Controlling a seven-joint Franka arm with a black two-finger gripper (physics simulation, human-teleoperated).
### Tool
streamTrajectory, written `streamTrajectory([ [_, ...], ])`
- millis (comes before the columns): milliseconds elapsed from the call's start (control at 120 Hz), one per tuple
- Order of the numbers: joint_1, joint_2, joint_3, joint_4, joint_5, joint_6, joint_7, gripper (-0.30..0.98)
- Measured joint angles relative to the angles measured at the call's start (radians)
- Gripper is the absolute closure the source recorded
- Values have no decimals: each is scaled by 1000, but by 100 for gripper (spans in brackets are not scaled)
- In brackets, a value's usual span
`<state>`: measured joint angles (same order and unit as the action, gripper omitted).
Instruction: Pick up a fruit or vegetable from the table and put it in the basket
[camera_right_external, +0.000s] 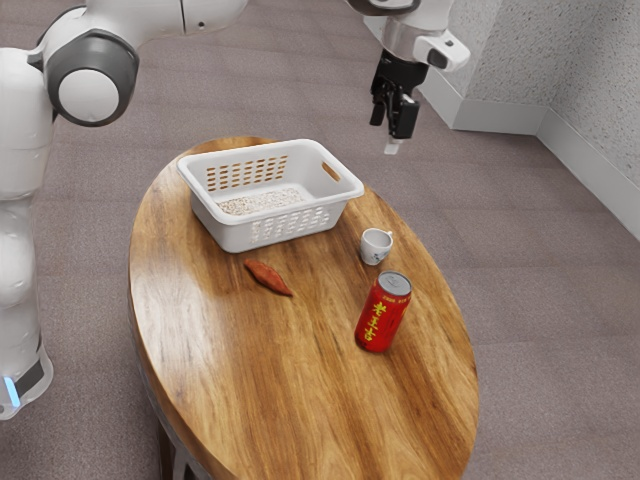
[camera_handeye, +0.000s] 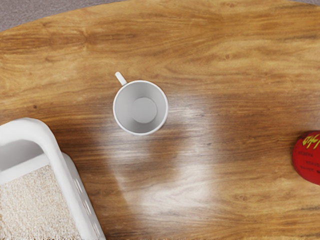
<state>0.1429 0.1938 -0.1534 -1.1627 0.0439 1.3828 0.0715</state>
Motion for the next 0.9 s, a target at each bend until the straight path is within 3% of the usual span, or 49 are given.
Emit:
streamTrajectory([
  [200, 2, 1, 1, 4, -10, -7, 11, 0],
  [275, 2, -12, 0, 92, -14, -14, 51, 0],
  [433, -8, -38, -24, 187, -117, -102, 259, 0],
  [567, -159, -42, -85, 182, -36, -186, 381, 0],
  [608, -162, -96, -99, 108, -20, -192, 413, 0],
  [708, -166, -432, -88, -403, -35, -102, 488, 0],
  [758, -166, -542, -80, -585, -55, -44, 524, 0],
  [900, -186, -639, -80, -729, -94, 70, 614, 0],
])
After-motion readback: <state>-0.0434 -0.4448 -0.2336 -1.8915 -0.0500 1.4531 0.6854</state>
